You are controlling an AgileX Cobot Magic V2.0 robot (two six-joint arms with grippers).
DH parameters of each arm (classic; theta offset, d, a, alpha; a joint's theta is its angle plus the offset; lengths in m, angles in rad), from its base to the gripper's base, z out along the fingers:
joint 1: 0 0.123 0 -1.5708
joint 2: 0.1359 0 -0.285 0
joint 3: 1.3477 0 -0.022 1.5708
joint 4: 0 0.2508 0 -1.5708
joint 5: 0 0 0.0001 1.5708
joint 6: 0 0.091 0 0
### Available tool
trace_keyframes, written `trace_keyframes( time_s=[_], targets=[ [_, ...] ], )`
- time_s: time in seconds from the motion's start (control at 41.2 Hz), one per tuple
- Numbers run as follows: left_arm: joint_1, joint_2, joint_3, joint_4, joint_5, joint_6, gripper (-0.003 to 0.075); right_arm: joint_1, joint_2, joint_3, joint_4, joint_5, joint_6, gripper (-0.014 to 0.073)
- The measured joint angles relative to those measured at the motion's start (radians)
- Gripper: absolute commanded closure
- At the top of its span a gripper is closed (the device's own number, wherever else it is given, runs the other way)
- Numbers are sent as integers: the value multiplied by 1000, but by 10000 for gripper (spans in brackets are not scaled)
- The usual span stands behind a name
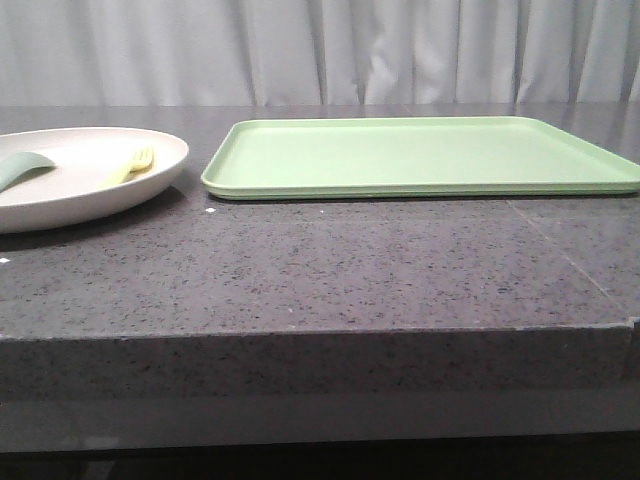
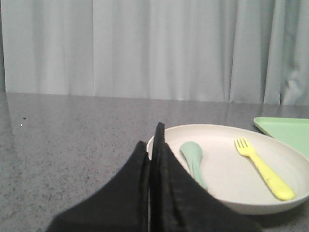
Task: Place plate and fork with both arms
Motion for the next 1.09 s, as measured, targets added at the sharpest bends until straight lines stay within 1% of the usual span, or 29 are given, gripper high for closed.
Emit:
trace_keyframes(
  time_s=[0.121, 0.218, 0.315, 0.388, 0.509, 0.631, 0.752, 0.898, 0.946, 1.019, 1.092],
  targets=[
    [0, 0, -2, 0, -33, 0, 738, 0, 0, -62, 0, 16, 0, 710],
    [0, 0, -12, 0, -35, 0, 738, 0, 0, -139, 0, 64, 0, 708],
    [0, 2, -60, 0, -28, 0, 738, -2, 5, -245, 0, 128, -2, 701],
    [0, 26, -121, 0, -4, 0, 738, -2, 56, -327, 0, 173, -2, 701],
    [0, 132, -249, 0, 89, 0, 738, -2, 198, -446, 0, 219, -2, 701],
    [0, 281, -372, 54, 183, 0, 738, -2, 347, -544, 0, 229, -2, 701],
    [0, 427, -452, 84, 221, 0, 738, -2, 484, -599, 0, 229, -2, 701],
    [0, 567, -502, 91, 225, 0, 738, -2, 589, -607, 0, 229, -2, 696],
    [0, 599, -504, 93, 222, 0, 738, -2, 606, -607, 0, 229, -2, 674],
    [0, 624, -504, 95, 222, 0, 733, -2, 617, -607, 0, 229, -2, 610],
    [0, 633, -504, 95, 222, 0, 694, -2, 618, -607, 0, 227, -2, 498]
  ],
)
